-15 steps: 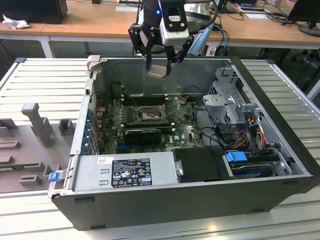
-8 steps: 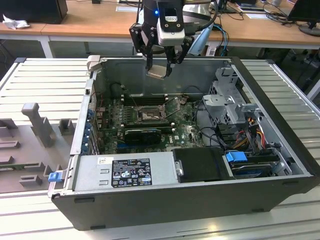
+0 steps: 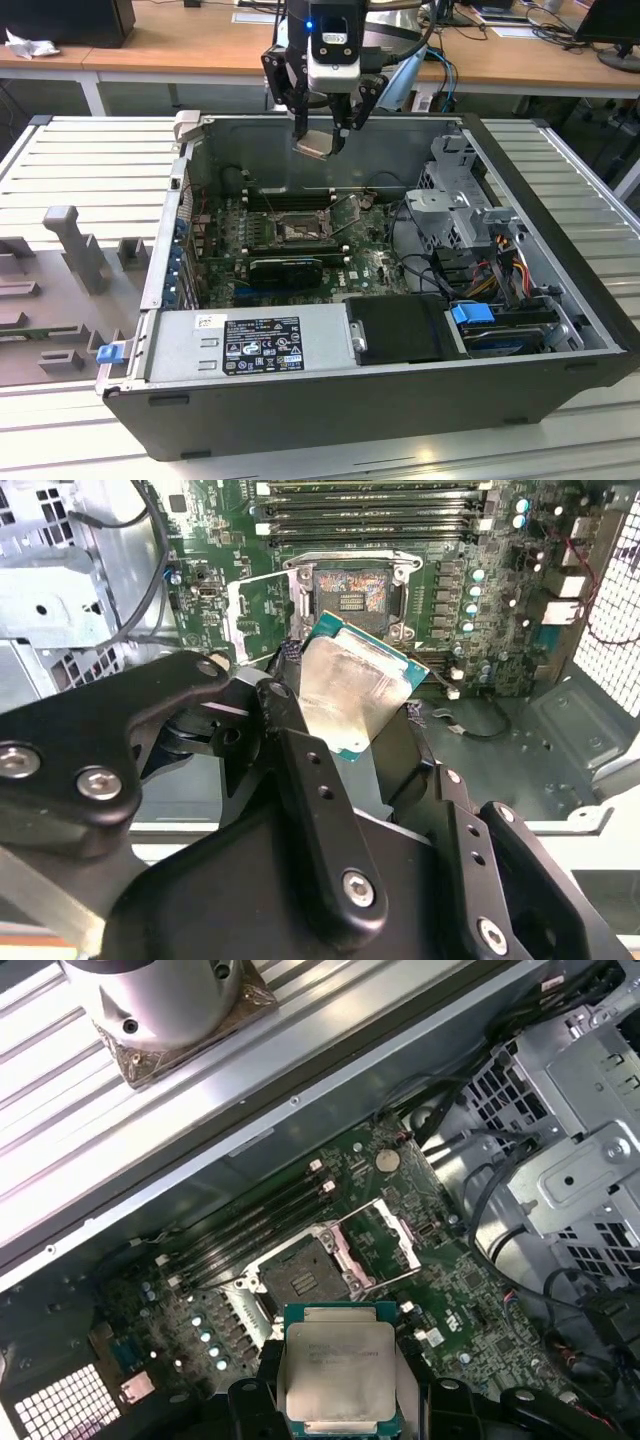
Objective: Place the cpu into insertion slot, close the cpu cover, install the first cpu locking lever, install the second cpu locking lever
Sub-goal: 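Place the cpu into insertion slot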
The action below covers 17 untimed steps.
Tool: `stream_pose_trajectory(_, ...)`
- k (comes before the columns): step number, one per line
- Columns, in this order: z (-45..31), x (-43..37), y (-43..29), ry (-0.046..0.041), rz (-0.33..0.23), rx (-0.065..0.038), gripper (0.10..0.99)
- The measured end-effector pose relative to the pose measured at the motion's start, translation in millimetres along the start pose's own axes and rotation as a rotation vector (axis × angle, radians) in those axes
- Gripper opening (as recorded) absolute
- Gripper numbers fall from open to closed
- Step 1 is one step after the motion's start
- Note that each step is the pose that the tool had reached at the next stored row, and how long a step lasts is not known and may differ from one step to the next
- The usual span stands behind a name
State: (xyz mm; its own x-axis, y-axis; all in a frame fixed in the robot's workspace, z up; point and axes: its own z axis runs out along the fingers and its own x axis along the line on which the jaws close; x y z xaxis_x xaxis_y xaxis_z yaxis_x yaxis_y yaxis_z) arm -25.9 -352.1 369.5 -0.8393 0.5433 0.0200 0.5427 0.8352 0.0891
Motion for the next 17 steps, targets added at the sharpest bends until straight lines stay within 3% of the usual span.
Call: stream_pose_trajectory(17,0.9,0.0,-0.1,-0.0145,0.162,-0.003,0.529)
